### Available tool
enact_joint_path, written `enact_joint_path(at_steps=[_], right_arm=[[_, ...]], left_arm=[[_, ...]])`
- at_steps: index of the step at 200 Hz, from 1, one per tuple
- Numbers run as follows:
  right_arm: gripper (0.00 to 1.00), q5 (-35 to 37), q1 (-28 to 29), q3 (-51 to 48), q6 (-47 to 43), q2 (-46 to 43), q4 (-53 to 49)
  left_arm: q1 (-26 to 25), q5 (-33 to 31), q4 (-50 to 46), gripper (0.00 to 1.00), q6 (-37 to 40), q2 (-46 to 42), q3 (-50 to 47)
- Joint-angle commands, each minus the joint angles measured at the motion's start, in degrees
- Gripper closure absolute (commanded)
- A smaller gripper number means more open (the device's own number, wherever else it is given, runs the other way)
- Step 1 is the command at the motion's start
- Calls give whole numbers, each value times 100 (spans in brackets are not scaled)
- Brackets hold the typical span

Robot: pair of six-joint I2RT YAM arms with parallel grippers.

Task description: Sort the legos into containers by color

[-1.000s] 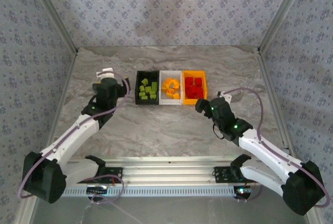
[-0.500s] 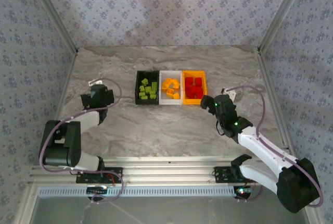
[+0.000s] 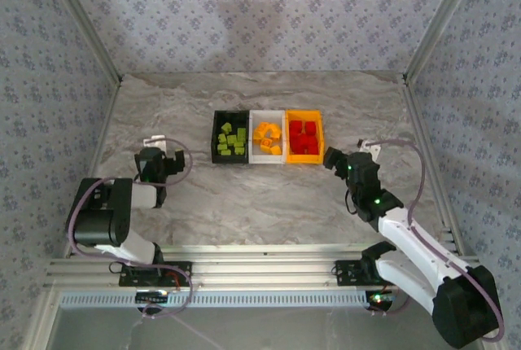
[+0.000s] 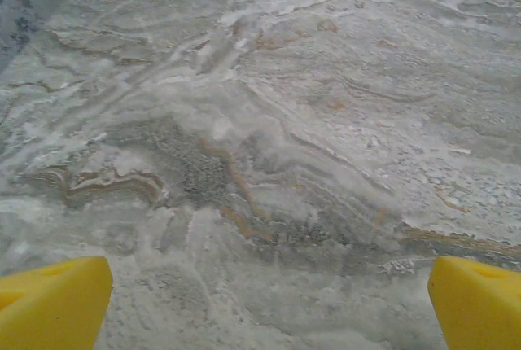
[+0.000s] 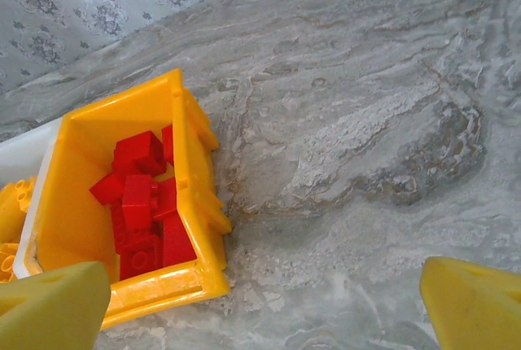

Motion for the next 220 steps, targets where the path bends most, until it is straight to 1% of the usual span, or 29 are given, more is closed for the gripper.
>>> enact_joint_path(at_steps=[1, 8, 15, 27, 35, 47, 57, 63, 70, 79, 86, 97, 107, 118, 137, 152, 157, 167, 174, 183, 188, 200, 220], right_arm=[[0, -243, -73, -155, -823, -226, 486], [0, -436, -83, -186, -1199, -253, 645], [0, -457, -90, -210, -1477, -275, 777], [0, -180, -108, -179, -1786, -292, 802], [0, -3, -167, -169, -1961, -300, 858], [0, 275, -408, -216, -2202, -239, 1028], [0, 331, -714, -356, -2388, -111, 1388], [0, 294, -951, -458, -2450, 46, 1671], [0, 84, -1229, -605, -2515, 257, 2070], [0, -225, -1518, -770, -2696, 667, 2675], [0, -293, -1702, -820, -2723, 1054, 3024], [0, -441, -1857, -860, -2840, 1608, 3549], [0, -557, -1883, -888, -2980, 2023, 4103], [0, -830, -1933, -799, -3329, 2550, 4504], [0, -1128, -2087, -510, -3279, 3343, 4644], [0, -1280, -2104, -473, -3329, 3885, 5096], [0, -1334, -2116, -436, -3311, 3864, 5023], [0, -1546, -2236, -282, -3238, 3740, 4469], [0, -1628, -2299, -307, -3190, 3798, 4648], [0, -1634, -2333, -274, -3156, 3757, 4492], [0, -1621, -2320, -298, -3164, 3772, 4580], [0, -1359, -2287, -320, -3111, 3762, 4603], [0, -1249, -2290, -341, -3063, 3765, 4665]], left_arm=[[154, 26, 333, 0, -184, -68, 169], [141, -30, 598, 0, -160, 9, 113], [121, -92, 424, 0, -183, -48, 148], [142, -71, 527, 0, -187, -17, 119], [142, -66, 418, 0, -186, -57, 149], [142, -62, 488, 0, -190, -30, 135], [141, -69, 443, 0, -193, -42, 143], [142, -62, 466, 0, -192, -36, 135], [143, -62, 438, 0, -192, -41, 144], [142, -55, 456, 0, -189, -42, 143], [142, -65, 445, 0, -194, -40, 144], [143, -65, 453, 0, -188, -43, 146], [143, -56, 453, 0, -186, -37, 144], [143, -62, 449, 0, -192, -36, 143], [143, -58, 451, 0, -191, -38, 144], [143, -56, 448, 0, -187, -40, 144], [142, -57, 444, 0, -188, -36, 149], [141, -58, 444, 0, -191, -38, 143], [143, -52, 446, 0, -189, -40, 144], [141, -50, 444, 0, -187, -43, 149], [143, -46, 444, 0, -188, -36, 144], [143, -45, 444, 0, -189, -39, 146], [143, -40, 444, 0, -189, -41, 140]])
